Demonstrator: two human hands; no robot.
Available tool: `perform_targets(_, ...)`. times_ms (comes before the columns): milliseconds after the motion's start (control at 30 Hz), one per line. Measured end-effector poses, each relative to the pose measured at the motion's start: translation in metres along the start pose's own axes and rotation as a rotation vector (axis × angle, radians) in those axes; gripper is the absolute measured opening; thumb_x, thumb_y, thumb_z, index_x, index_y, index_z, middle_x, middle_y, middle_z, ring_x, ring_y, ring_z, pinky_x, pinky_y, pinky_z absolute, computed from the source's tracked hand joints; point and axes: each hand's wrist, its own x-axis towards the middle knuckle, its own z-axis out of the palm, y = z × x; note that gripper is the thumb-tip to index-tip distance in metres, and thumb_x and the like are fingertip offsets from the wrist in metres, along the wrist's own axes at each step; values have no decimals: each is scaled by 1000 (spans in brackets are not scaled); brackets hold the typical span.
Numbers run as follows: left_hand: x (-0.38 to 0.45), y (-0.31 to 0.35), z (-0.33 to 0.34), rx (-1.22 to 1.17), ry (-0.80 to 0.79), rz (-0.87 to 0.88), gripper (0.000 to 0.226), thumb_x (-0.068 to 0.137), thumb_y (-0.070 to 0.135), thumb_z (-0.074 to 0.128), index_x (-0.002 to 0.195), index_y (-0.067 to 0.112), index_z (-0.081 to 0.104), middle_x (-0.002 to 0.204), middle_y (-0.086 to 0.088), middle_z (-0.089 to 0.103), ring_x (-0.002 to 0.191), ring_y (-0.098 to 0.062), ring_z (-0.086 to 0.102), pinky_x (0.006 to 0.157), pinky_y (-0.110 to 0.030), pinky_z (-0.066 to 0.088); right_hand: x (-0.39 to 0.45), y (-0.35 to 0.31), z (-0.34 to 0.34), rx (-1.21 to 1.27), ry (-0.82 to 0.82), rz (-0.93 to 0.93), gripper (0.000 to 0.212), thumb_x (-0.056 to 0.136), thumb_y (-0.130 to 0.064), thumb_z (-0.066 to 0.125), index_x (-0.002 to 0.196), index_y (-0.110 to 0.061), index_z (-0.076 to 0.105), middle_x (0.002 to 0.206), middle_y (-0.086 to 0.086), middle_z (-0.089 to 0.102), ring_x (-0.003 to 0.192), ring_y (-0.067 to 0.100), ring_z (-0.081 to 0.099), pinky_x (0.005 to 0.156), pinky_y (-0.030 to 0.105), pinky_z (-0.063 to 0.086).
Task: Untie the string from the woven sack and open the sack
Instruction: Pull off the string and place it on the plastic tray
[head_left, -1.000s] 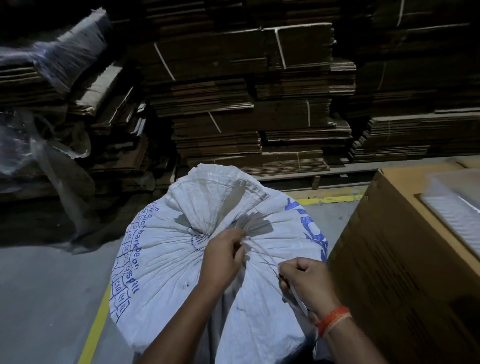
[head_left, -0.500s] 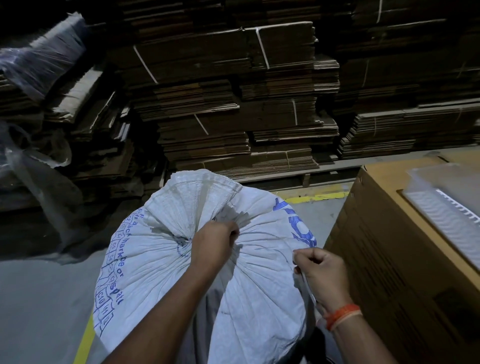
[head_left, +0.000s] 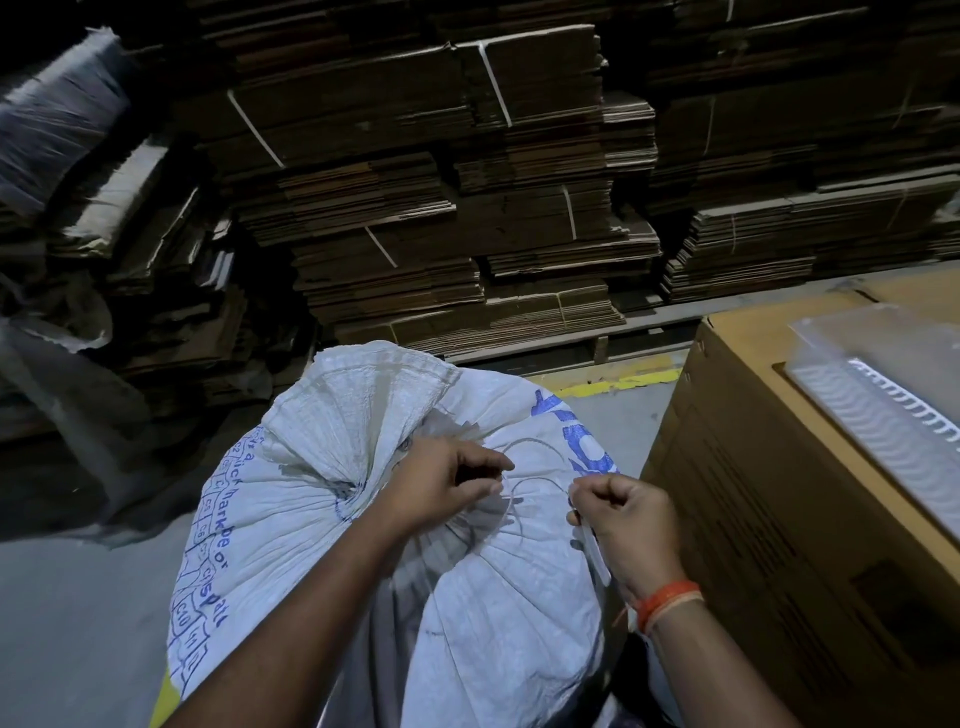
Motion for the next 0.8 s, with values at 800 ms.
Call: perform_targets(800, 22, 120, 7, 206, 283, 259, 25, 79, 47, 85, 80, 24, 75, 87, 9, 75, 83, -16, 71, 77, -39, 59, -54, -92, -90, -643, 206, -279, 16, 78, -24, 78, 92, -20, 84, 87, -2, 80, 81, 16, 73, 68, 21, 42)
